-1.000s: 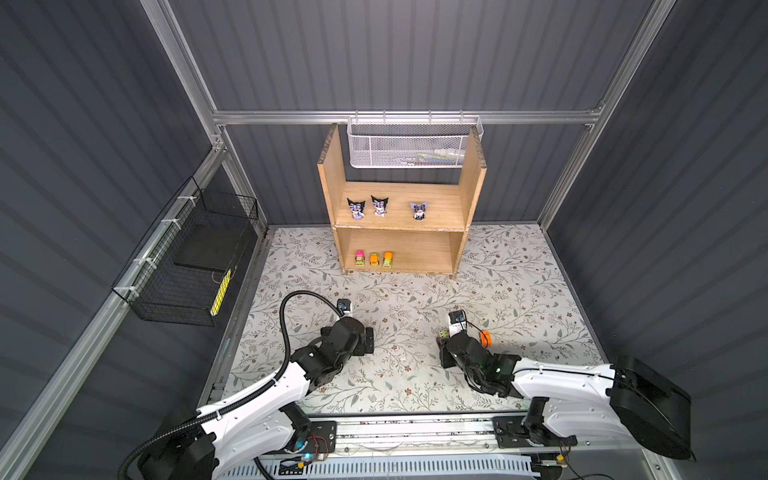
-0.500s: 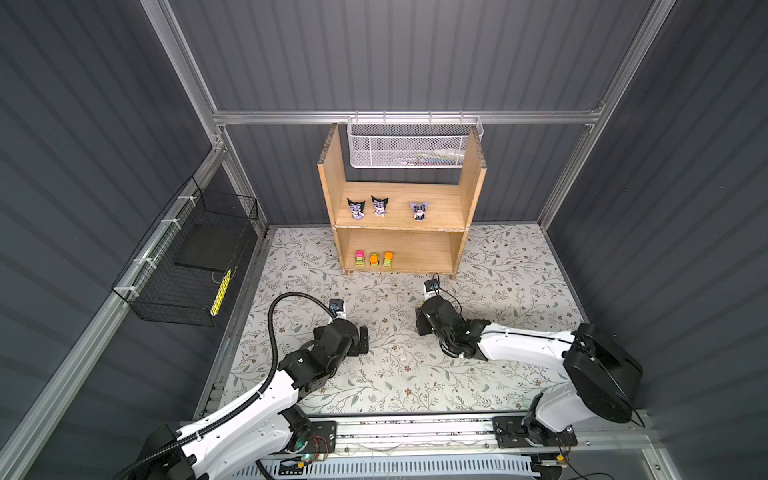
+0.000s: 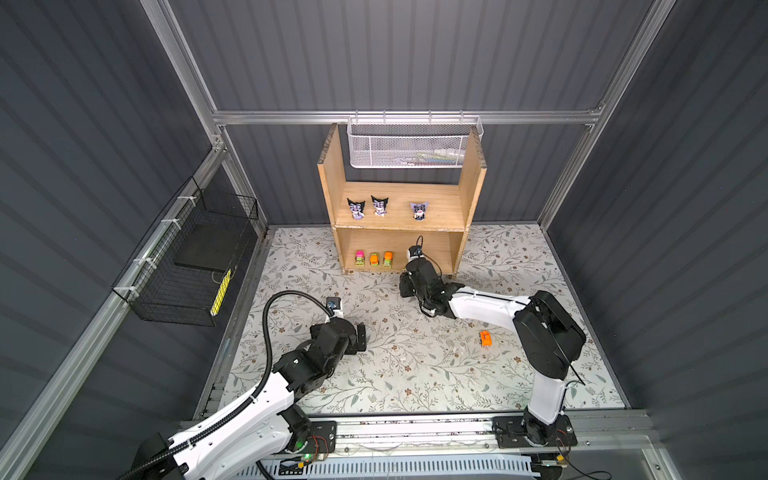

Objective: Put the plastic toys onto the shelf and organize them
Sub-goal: 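Lift the pink car with the right gripper and carry it into the lower compartment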

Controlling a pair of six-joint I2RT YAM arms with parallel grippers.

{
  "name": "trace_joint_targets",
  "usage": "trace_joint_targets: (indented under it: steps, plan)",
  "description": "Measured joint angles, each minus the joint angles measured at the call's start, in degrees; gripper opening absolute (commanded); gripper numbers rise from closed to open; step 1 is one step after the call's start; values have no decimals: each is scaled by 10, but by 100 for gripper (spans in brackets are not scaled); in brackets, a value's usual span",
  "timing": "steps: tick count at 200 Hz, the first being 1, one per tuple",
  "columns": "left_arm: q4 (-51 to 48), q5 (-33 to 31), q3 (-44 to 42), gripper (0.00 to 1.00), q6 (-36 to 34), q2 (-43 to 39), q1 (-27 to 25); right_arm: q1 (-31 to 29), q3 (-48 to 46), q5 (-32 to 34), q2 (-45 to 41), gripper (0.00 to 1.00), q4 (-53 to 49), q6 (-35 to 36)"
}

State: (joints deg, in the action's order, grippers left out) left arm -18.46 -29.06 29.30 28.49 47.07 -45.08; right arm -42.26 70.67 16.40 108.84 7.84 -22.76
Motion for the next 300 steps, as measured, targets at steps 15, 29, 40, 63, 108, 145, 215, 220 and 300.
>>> trace_joint_targets:
  steps: [15,29,40,63,108,145,215,220,300]
  plan:
    - [0,-2,0,100,-3,0,0,7,21,-4,14,23,-4,3]
    - [0,-3,0,100,-6,1,0,13,40,-8,29,23,-8,3]
    - [0,-4,3,100,-9,2,0,17,56,-10,41,23,-13,3]
    - [0,-6,9,100,-13,5,0,24,83,-17,66,23,-22,3]
    - [0,-12,9,100,-17,4,0,31,138,-25,108,24,-38,-2]
    - [0,-17,9,100,-24,-5,0,37,175,-29,131,25,-54,-6]
    - [-9,-25,9,100,-34,-15,0,47,212,-30,164,26,-73,-13]
    - [-9,-26,9,100,-35,-15,0,47,213,-30,165,26,-74,-13]
    - [-9,-25,9,100,-41,-10,0,55,224,-32,166,45,-92,-26]
